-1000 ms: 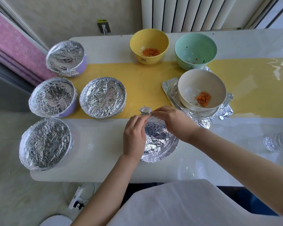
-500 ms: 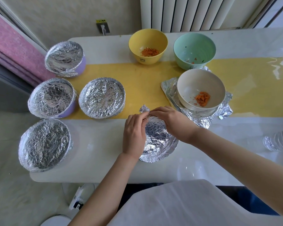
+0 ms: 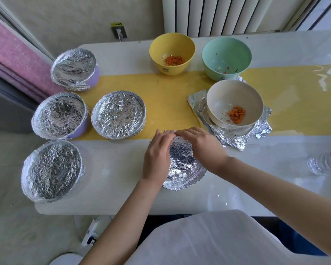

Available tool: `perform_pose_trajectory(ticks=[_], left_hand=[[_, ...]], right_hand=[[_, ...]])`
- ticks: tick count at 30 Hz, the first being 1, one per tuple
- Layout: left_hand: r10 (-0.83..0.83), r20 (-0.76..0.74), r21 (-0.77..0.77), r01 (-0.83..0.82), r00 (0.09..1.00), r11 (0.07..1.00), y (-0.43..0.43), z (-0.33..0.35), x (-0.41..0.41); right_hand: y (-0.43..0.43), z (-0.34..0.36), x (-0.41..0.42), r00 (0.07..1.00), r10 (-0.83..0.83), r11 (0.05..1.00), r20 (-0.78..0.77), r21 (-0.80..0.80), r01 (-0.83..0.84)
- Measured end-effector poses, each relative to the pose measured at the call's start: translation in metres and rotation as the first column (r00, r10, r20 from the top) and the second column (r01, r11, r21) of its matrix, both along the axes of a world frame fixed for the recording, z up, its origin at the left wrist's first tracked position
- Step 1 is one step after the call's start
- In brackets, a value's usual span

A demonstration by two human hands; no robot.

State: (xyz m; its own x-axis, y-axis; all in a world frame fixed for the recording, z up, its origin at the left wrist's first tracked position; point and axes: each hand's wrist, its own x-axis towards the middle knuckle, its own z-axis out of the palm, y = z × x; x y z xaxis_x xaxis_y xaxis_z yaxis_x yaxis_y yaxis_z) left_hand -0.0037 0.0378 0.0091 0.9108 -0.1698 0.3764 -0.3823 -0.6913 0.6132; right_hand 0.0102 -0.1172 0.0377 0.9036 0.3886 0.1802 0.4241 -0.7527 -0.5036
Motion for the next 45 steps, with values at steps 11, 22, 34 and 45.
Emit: perform_pose_trajectory(ticks=[11, 22, 34, 45], left_hand=[[-0.053, -0.092, -0.070, 0.046, 0.994, 0.996, 0.002, 0.007, -0.001], [0.023, 0.055, 0.046, -0.026, 0.998, 0.999, 0.000, 0.002, -0.006], [-0.004, 0.088, 0.025, 0.002, 0.996, 1.000, -0.003, 0.006, -0.002], [-0.072, 0.040, -0.023, 0.073, 0.997, 0.997, 0.009, 0.009, -0.009]], right_hand=[[-0.007, -0.005, -0.004, 1.000, -0.005, 0.999, 0.010, -0.051, 0.005], [-0.011, 0.000, -0.007, 0.968, 0.042, 0.997, -0.249, 0.071, -0.025], [-0.017, 0.010, 0.003, 0.961, 0.105, 0.992, -0.255, -0.041, -0.119], [-0.022, 0.011, -0.004, 0.954, 0.040, 0.999, -0.296, 0.030, -0.033]])
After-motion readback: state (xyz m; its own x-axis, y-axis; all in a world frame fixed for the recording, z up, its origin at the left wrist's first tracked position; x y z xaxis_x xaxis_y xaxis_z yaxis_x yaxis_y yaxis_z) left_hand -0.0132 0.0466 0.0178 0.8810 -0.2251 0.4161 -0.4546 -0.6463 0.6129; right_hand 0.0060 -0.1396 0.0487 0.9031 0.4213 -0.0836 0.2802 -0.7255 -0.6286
